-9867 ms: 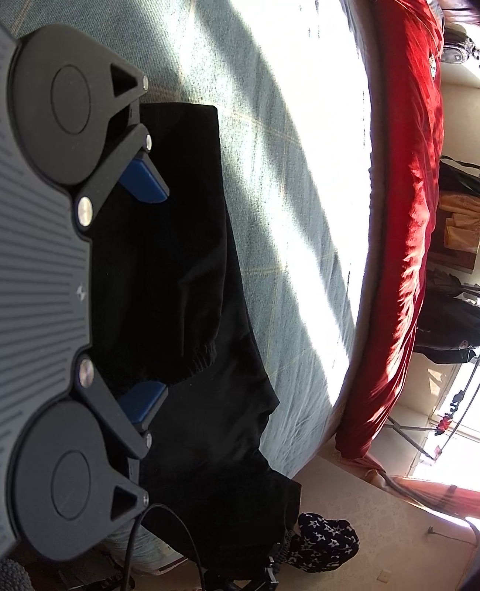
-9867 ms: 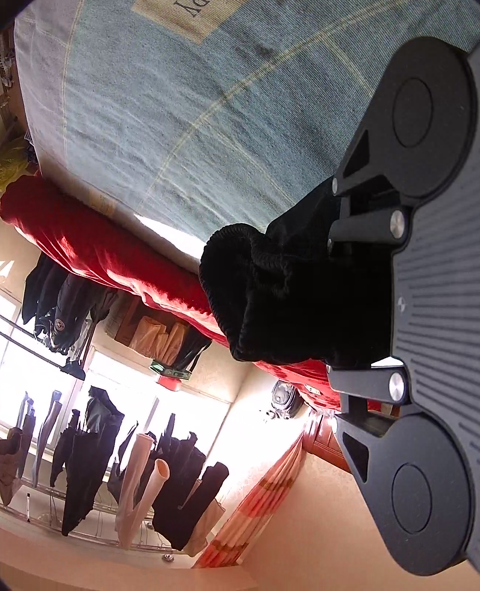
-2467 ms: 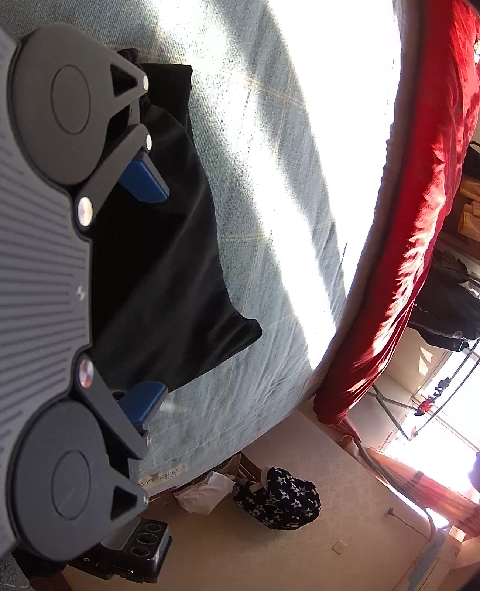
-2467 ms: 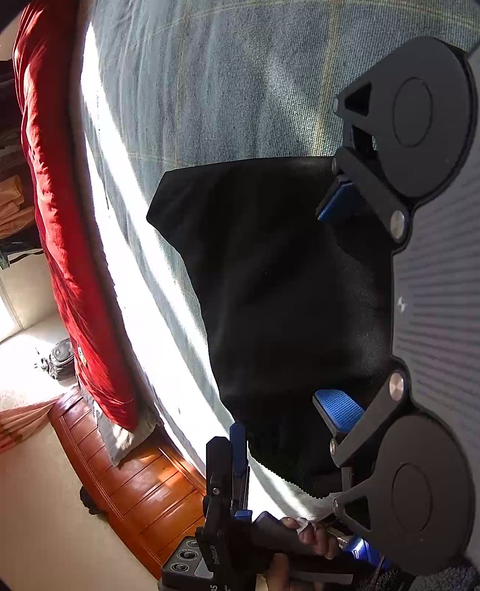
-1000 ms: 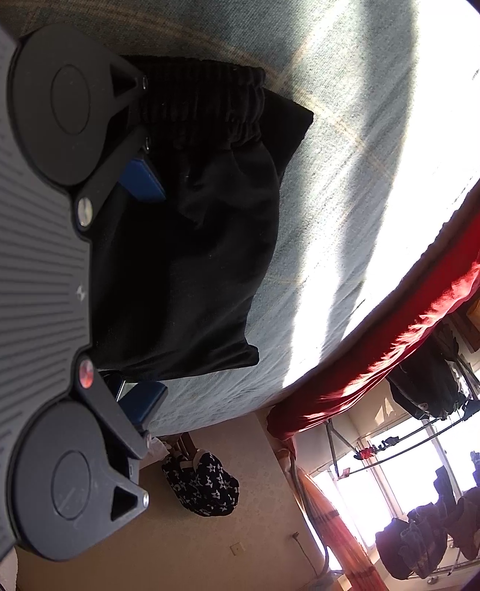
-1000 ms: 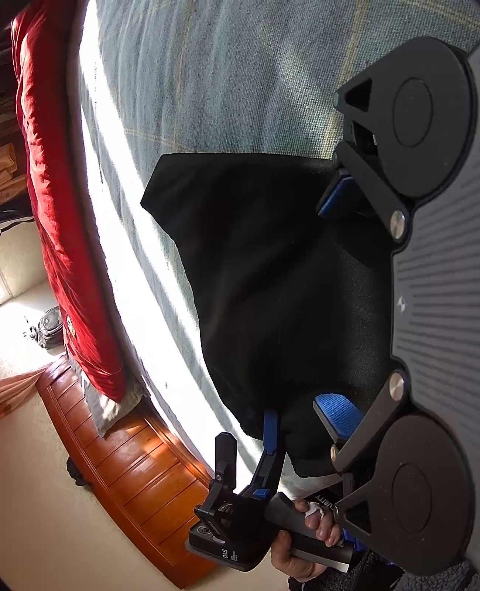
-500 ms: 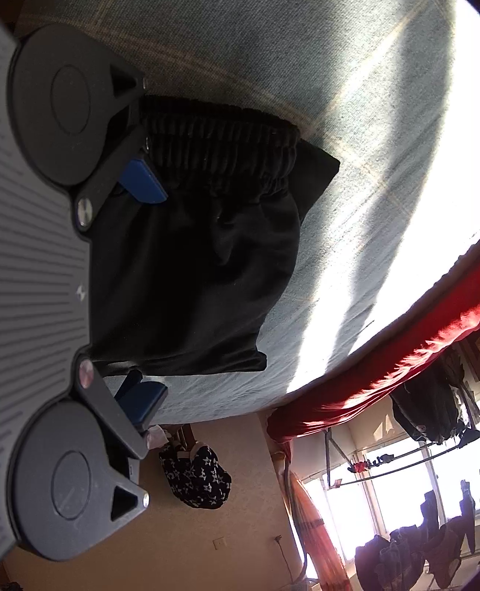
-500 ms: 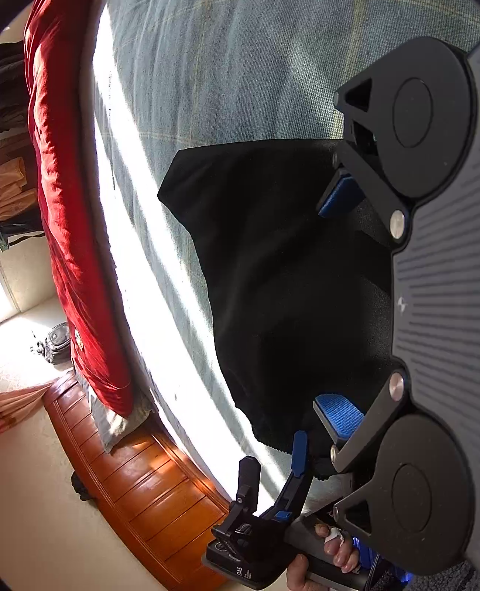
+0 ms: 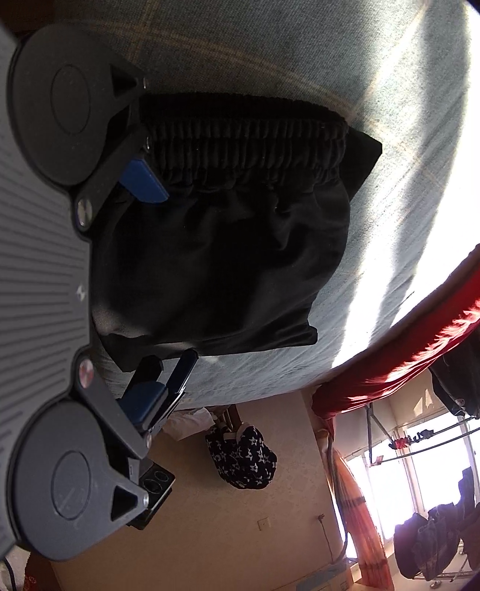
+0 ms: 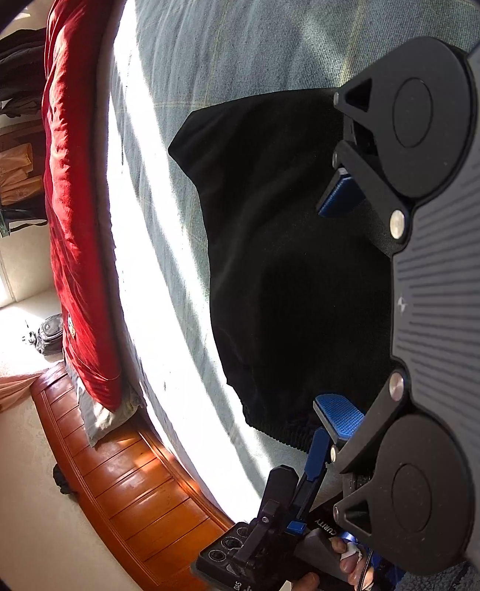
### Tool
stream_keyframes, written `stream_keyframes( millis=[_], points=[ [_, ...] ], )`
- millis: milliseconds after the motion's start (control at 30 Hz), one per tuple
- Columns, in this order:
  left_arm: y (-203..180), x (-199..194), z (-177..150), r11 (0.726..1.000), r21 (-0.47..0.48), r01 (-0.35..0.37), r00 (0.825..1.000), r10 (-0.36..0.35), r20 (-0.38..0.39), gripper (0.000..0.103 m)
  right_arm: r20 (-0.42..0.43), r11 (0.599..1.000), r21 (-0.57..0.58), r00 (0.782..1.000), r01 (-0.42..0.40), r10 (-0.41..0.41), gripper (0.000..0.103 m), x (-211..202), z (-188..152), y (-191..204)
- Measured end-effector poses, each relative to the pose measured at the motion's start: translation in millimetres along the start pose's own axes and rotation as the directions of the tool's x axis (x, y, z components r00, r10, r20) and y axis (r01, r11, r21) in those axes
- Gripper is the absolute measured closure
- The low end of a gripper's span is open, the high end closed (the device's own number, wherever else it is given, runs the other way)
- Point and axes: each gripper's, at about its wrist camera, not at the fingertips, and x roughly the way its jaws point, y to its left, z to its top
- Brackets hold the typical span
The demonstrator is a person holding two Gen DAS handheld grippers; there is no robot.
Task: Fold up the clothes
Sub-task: 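Press the pants edge with the left tool while the right tool presses beside it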
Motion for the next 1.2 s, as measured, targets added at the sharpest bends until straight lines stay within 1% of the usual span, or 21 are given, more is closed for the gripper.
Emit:
stream_keyframes(
  millis=[67, 167, 267, 300, 367, 433, 500, 533, 600, 667, 767, 800, 900, 1033, 1200],
  points=[
    [-1.9, -7.0, -0.2, 1.000, 0.012, 0.017, 1.000, -0.017, 0.001, 0.001, -0.014, 1.000, 0.000, 1.000, 0.014, -0.014, 0.000, 2.6, -4.6, 4.2],
    [-13.2, -19.8, 6.5, 0.997, 0.073, 0.007, 0.999, -0.010, 0.037, 0.001, -0.015, 0.999, 0.005, 0.999, 0.034, -0.034, 0.000, 3.8, -9.0, 8.3],
    [-16.5, -23.2, 16.4, 0.994, 0.105, 0.018, 0.997, -0.026, 0.071, 0.001, 0.019, 0.999, -0.010, 0.999, 0.043, -0.043, 0.000, 1.4, -1.8, 14.8],
    [-14.8, -21.9, 18.9, 0.994, 0.106, 0.011, 0.997, -0.019, 0.079, 0.001, 0.034, 0.999, -0.020, 0.999, 0.042, -0.041, 0.000, 1.3, 2.6, 16.5],
    [-8.3, -16.6, 22.7, 0.995, 0.097, -0.019, 0.996, 0.010, 0.093, 0.001, 0.065, 0.998, -0.044, 0.997, 0.033, -0.030, 0.000, 4.2, 13.8, 18.3],
    [1.2, -11.9, 25.1, 0.996, 0.083, -0.040, 0.994, 0.032, 0.106, 0.001, 0.072, 0.999, -0.042, 0.997, 0.016, -0.013, 0.000, 14.3, 24.5, 15.5],
    [11.8, -13.9, 22.4, 0.999, 0.049, -0.005, 0.991, -0.002, 0.133, 0.001, 0.057, 1.000, -0.026, 0.998, -0.007, 0.009, 0.000, 29.6, 31.7, 9.9],
    [13.7, -16.3, 20.9, 0.999, 0.038, 0.010, 0.990, -0.016, 0.144, 0.001, 0.035, 1.000, -0.013, 0.999, -0.015, 0.016, 0.000, 39.2, 33.4, 5.9],
    [13.8, -21.0, 17.5, 1.000, 0.030, 0.009, 0.987, -0.014, 0.161, 0.001, -0.009, 1.000, 0.000, 1.000, 0.005, -0.005, 0.000, 54.0, 33.6, -0.8],
    [12.7, -25.2, 14.2, 1.000, 0.026, 0.000, 0.984, -0.005, 0.177, 0.001, -0.022, 1.000, -0.017, 1.000, 0.017, -0.018, 0.000, 54.6, 35.3, -2.9],
    [9.2, -28.5, 10.4, 0.999, 0.028, -0.021, 0.980, 0.015, 0.198, 0.001, 0.017, 0.999, -0.035, 1.000, 0.008, -0.007, 0.000, 40.7, 48.6, -9.2],
    [9.1, -29.1, 10.0, 1.000, 0.021, -0.021, 0.978, 0.017, 0.207, 0.001, 0.033, 0.999, -0.041, 0.999, 0.016, -0.015, 0.000, 36.3, 54.8, -12.6],
    [7.1, -27.4, 10.2, 0.999, 0.003, -0.035, 0.972, 0.034, 0.234, 0.001, 0.054, 0.996, -0.038, 0.996, 0.076, -0.074, 0.000, 36.4, 77.2, -29.6],
    [2.7, -23.0, 8.9, 0.997, -0.006, -0.072, 0.965, 0.071, 0.252, 0.001, 0.020, 0.995, -0.026, 0.996, 0.092, -0.091, 0.000, 60.7, 96.2, -57.2],
    [-3.2, -19.5, 4.8, 0.994, -0.020, -0.111, 0.956, 0.112, 0.273, 0.001, -0.045, 0.996, -0.031, 0.995, 0.089, -0.091, 0.000, 96.7, 99.7, -78.2]
  ],
)
